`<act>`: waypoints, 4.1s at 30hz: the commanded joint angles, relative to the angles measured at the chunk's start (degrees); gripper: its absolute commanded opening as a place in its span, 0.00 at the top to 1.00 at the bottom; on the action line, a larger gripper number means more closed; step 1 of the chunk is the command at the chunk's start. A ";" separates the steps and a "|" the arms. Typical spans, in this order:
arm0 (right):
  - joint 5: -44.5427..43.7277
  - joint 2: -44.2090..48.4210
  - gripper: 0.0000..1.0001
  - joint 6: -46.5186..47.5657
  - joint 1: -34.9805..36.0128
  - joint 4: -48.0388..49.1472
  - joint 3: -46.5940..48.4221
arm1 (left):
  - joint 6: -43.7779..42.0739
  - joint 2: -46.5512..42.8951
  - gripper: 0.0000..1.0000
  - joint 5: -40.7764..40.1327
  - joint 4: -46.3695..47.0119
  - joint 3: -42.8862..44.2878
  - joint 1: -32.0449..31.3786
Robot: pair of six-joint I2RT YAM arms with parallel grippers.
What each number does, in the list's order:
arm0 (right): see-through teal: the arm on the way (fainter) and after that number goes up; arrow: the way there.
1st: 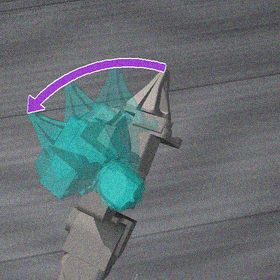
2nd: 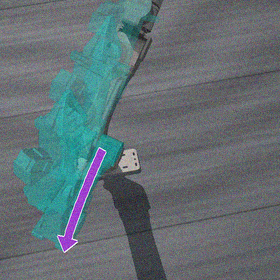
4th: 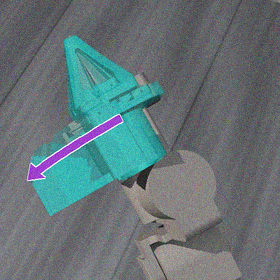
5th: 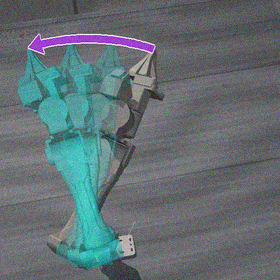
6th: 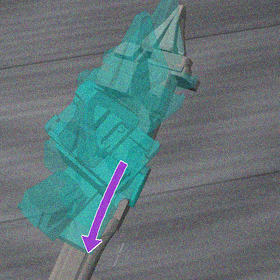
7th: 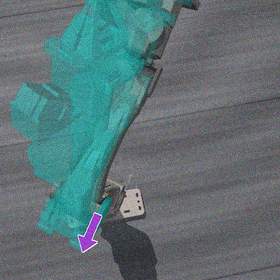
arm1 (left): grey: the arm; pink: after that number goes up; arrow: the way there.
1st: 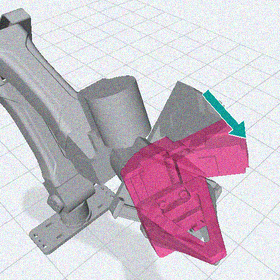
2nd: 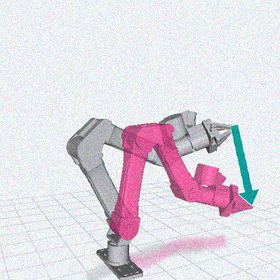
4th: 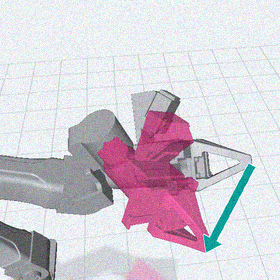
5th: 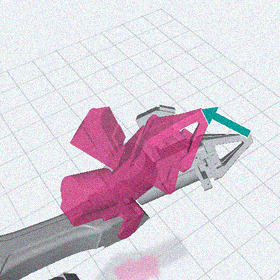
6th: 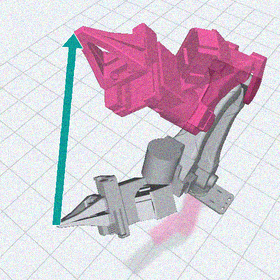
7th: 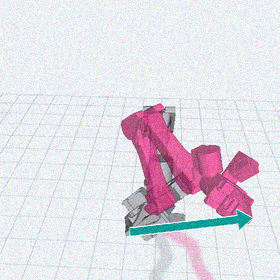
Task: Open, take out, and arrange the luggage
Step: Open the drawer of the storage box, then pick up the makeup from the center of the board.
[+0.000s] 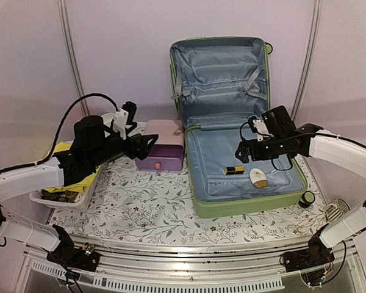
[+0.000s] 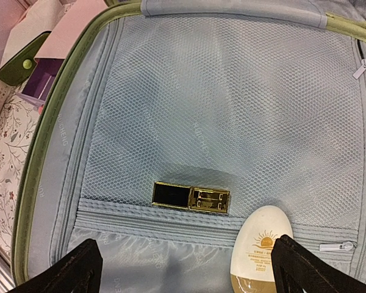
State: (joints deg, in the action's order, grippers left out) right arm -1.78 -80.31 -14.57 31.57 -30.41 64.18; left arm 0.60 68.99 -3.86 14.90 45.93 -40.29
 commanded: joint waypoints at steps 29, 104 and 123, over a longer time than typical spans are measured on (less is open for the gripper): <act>6.01 4.99 0.01 -4.94 -0.61 -3.35 -2.44 | 15.39 -0.56 0.02 21.43 -2.94 3.48 5.84; 3.35 -22.73 0.01 -4.89 -0.49 -4.59 12.06 | 16.37 3.28 0.02 23.06 -3.64 4.24 5.82; 3.89 -26.44 0.20 -4.99 -0.55 -1.23 11.58 | 15.75 1.94 0.02 21.70 -4.08 2.85 5.84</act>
State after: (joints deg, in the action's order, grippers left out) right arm 2.07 -105.95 -19.77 31.07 -33.17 74.83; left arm 17.12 71.90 18.46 11.40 48.66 -34.59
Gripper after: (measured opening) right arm 0.837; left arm 0.984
